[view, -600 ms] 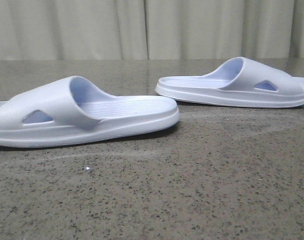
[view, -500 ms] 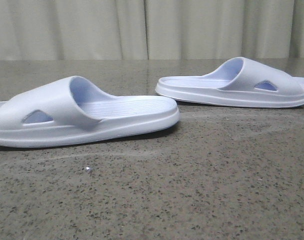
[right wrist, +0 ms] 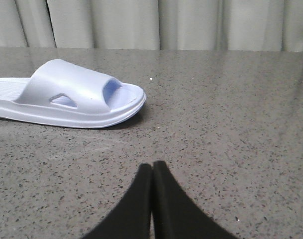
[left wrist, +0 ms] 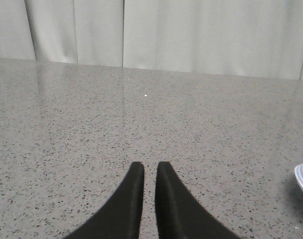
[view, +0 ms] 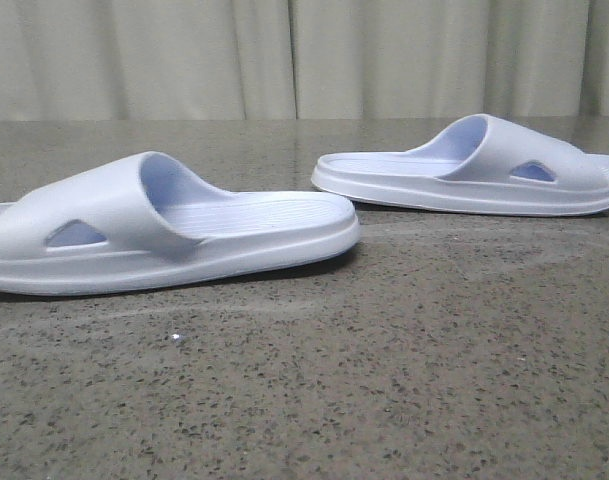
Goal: Insert blue slippers together front up
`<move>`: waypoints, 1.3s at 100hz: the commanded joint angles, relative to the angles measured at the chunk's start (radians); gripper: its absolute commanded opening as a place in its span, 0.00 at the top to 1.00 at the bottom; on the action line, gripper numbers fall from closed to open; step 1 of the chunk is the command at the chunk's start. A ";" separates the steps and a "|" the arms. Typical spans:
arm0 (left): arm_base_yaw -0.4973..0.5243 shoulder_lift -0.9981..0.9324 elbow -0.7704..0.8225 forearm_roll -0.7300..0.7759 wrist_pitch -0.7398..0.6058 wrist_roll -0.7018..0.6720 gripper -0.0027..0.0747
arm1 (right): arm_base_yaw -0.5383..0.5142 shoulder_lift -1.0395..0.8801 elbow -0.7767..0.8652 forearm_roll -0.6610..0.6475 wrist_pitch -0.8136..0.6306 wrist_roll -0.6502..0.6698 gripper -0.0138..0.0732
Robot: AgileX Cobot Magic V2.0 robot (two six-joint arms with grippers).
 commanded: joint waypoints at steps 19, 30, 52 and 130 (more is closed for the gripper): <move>-0.008 -0.030 0.009 -0.002 -0.082 -0.006 0.95 | -0.007 -0.021 0.021 -0.008 -0.081 -0.001 0.94; -0.008 -0.030 0.009 -0.002 -0.082 -0.006 0.95 | -0.007 -0.021 0.021 -0.008 -0.084 -0.001 0.94; -0.008 -0.030 0.009 -0.002 -0.101 -0.006 0.95 | -0.007 -0.021 0.021 0.002 -0.136 -0.001 0.94; -0.010 -0.021 -0.032 -0.687 -0.112 -0.004 0.95 | -0.007 0.003 -0.034 0.536 -0.175 0.016 0.93</move>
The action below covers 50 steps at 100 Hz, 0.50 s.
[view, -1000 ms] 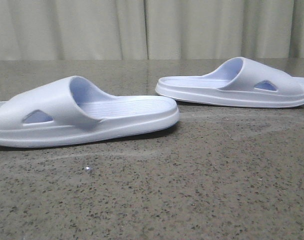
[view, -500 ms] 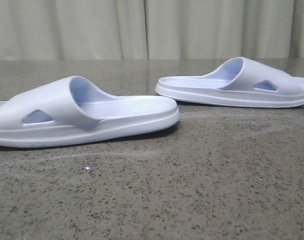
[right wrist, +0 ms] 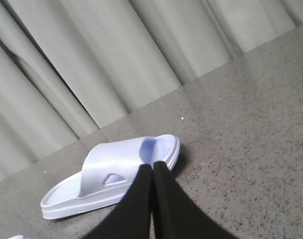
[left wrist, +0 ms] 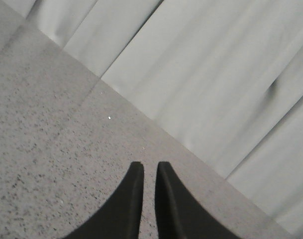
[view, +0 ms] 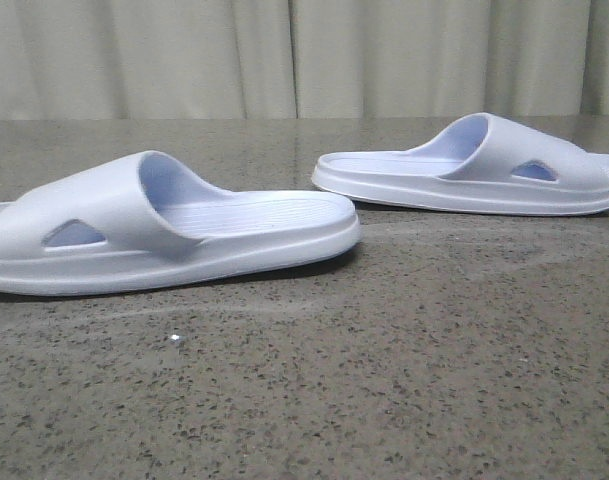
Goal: Insert blue slippers together front up
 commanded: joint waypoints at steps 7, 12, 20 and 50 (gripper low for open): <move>-0.010 0.008 -0.069 -0.014 0.036 -0.004 0.95 | -0.007 0.053 -0.075 0.027 0.005 -0.003 0.93; -0.010 0.043 -0.108 0.034 0.052 -0.004 0.95 | -0.007 0.108 -0.109 0.027 0.011 -0.003 0.93; -0.010 0.125 -0.201 0.153 0.100 -0.002 0.95 | -0.007 0.223 -0.189 0.023 0.024 -0.008 0.93; -0.010 0.570 -0.557 0.419 0.468 0.000 0.95 | -0.007 0.773 -0.587 -0.080 0.319 -0.044 0.93</move>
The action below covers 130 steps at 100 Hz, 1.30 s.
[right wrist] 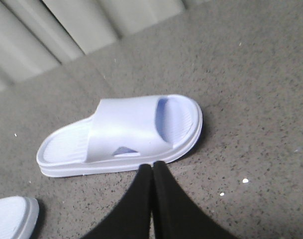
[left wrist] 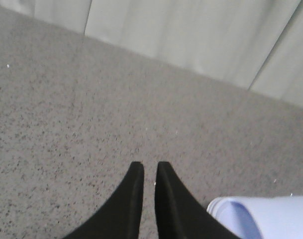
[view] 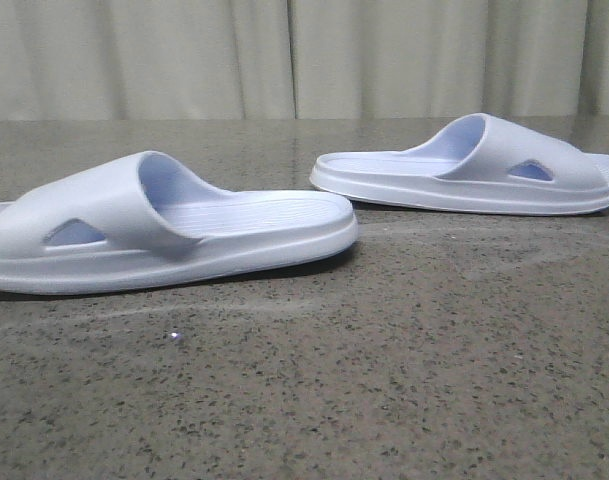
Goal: Insert blue slippers together front up
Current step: 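Lower both grippers onto the heel rims of the two slippers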
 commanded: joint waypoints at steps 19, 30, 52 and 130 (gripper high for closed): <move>-0.008 0.270 -0.163 -0.070 0.135 0.125 0.94 | -0.007 0.290 -0.242 -0.025 0.138 -0.050 0.93; -0.008 0.333 -0.163 -0.249 0.168 0.283 0.85 | -0.007 0.321 -0.252 -0.025 0.144 -0.097 0.85; -0.008 0.417 -0.165 -0.391 0.181 0.395 0.44 | -0.030 0.343 -0.252 -0.025 0.123 -0.112 0.52; -0.008 0.443 -0.167 -0.451 0.174 0.449 0.44 | -0.254 0.751 -0.506 0.310 0.379 -0.452 0.51</move>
